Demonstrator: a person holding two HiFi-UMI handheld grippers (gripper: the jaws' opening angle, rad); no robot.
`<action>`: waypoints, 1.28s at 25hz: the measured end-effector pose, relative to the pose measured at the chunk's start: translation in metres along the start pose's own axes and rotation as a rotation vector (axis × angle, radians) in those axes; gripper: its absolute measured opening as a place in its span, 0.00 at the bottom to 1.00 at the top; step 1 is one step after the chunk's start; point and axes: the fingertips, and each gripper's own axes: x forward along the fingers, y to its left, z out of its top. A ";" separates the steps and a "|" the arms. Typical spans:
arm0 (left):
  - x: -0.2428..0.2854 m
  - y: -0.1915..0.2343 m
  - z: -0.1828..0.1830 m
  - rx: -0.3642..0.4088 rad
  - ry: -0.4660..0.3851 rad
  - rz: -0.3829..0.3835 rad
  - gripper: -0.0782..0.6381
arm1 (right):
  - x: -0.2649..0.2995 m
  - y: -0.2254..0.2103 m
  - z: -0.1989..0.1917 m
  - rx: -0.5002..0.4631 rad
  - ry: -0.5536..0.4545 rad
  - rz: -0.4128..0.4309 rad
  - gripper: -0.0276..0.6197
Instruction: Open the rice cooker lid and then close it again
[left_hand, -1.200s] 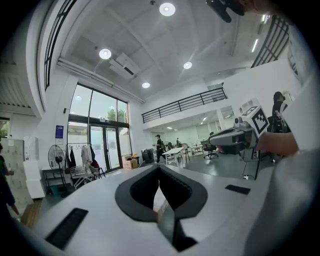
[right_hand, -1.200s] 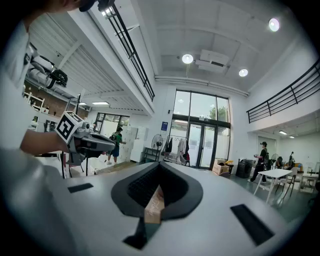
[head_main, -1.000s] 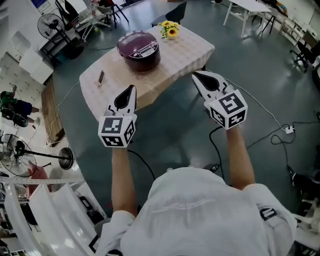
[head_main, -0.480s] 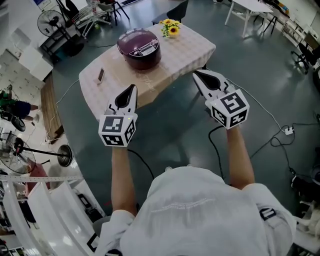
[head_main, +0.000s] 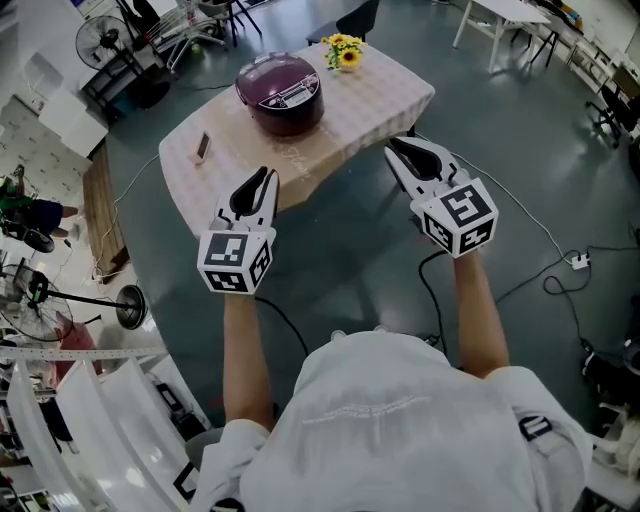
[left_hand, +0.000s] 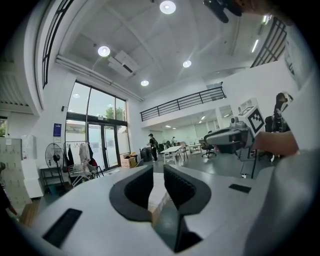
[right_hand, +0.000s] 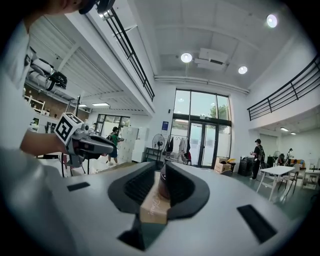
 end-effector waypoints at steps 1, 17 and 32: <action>0.001 -0.003 0.000 0.007 0.002 -0.014 0.25 | 0.000 0.000 -0.001 0.002 0.003 0.006 0.22; 0.004 -0.016 -0.002 0.001 0.031 0.007 0.31 | -0.010 -0.012 -0.006 0.005 0.005 0.017 0.30; 0.017 -0.042 -0.004 0.002 0.065 0.069 0.31 | -0.025 -0.043 -0.019 0.014 -0.001 0.052 0.30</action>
